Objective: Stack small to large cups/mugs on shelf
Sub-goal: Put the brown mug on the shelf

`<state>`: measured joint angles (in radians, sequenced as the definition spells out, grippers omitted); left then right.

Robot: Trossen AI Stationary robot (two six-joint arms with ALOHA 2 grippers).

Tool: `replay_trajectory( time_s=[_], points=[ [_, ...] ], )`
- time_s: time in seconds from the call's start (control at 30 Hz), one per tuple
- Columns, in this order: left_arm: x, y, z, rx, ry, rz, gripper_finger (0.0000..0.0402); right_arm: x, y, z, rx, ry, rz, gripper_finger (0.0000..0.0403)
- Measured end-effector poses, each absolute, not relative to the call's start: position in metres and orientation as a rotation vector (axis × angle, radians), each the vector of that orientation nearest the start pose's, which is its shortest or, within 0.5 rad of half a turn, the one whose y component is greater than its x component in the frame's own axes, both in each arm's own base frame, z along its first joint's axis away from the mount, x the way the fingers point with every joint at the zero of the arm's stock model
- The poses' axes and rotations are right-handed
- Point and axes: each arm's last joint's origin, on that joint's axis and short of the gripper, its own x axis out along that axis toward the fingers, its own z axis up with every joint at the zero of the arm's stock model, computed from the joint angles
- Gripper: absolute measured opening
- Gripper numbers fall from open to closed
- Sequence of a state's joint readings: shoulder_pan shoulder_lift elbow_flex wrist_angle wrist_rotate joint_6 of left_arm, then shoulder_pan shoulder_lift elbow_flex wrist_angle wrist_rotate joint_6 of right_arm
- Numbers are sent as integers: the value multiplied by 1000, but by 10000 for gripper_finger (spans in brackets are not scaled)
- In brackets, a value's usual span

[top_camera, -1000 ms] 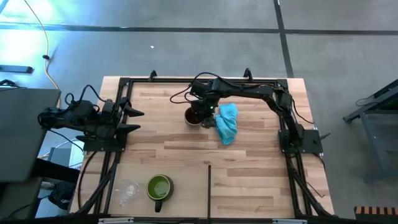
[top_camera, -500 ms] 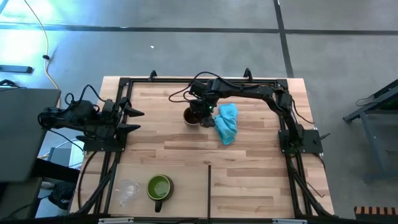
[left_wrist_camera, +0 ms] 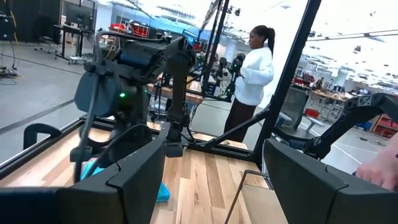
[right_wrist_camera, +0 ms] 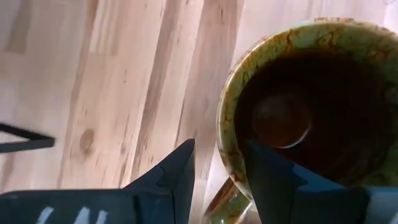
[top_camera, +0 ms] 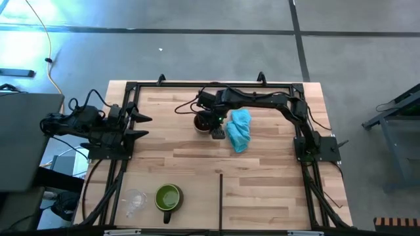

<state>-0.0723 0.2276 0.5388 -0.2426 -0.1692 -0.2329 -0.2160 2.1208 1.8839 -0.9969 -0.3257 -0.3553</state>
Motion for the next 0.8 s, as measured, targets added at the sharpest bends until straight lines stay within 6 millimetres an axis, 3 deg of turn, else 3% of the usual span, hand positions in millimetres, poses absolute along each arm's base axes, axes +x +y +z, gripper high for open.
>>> replay_trajectory(
  time_s=[0.33, 0.8],
  points=[
    [74, -1, 301, -240, -70, 78, 262, 435, -86, 239, 26, 1183, 153, 128],
    [74, -1, 300, -238, -57, 68, 262, 433, -84, 238, 48, 1206, 157, 81]
  ],
)
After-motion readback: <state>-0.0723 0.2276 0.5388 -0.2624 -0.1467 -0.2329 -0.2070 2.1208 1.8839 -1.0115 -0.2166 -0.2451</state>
